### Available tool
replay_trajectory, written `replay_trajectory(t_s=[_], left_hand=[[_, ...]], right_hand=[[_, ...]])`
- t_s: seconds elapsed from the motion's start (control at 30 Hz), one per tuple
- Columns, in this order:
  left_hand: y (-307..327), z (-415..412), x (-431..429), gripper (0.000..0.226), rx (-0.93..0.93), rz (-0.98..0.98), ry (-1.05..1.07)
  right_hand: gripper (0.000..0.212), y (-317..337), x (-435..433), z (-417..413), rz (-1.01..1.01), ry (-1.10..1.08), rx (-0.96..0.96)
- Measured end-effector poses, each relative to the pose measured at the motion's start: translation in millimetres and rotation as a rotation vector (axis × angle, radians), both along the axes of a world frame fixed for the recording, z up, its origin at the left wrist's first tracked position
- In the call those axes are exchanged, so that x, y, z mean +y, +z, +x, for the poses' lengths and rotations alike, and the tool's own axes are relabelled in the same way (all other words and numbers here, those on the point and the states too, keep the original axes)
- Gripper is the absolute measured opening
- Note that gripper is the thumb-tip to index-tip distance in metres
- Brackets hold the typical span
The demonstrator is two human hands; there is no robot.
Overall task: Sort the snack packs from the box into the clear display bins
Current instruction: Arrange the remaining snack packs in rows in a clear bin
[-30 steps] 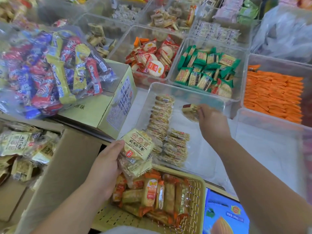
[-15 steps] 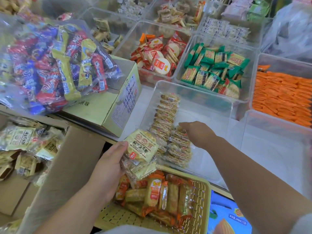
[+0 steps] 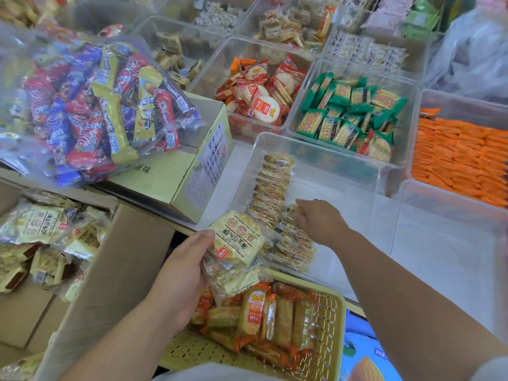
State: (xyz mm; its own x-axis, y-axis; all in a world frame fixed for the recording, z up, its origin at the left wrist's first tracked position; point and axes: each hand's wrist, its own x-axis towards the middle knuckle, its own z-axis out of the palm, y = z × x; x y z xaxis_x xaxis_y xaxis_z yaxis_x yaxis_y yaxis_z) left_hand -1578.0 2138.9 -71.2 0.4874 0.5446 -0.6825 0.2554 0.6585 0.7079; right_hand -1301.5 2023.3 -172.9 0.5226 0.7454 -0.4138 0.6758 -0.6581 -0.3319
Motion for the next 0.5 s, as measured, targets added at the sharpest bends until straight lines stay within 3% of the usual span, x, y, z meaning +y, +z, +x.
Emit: replay_trajectory(t_s=[0.17, 0.33, 0.43, 0.5], left_hand=[[7, -1, -4, 0.046, -0.028, -0.061, 0.059], [10, 0, -7, 0.034, -0.037, -0.051, 0.034], [12, 2, -9, 0.040, 0.000, 0.018, -0.041], [14, 6, -12, 0.040, 0.037, 0.107, -0.115]], right_hand=[[0.055, 12, -20, -21, 0.101, 0.062, -0.029], [0.057, 51, -40, -56, 0.353, 0.057, 0.097], [0.088, 86, -51, -81, 0.442, 0.157, 0.193], [0.093, 103, -57, -97, 0.480, 0.202, 0.236]])
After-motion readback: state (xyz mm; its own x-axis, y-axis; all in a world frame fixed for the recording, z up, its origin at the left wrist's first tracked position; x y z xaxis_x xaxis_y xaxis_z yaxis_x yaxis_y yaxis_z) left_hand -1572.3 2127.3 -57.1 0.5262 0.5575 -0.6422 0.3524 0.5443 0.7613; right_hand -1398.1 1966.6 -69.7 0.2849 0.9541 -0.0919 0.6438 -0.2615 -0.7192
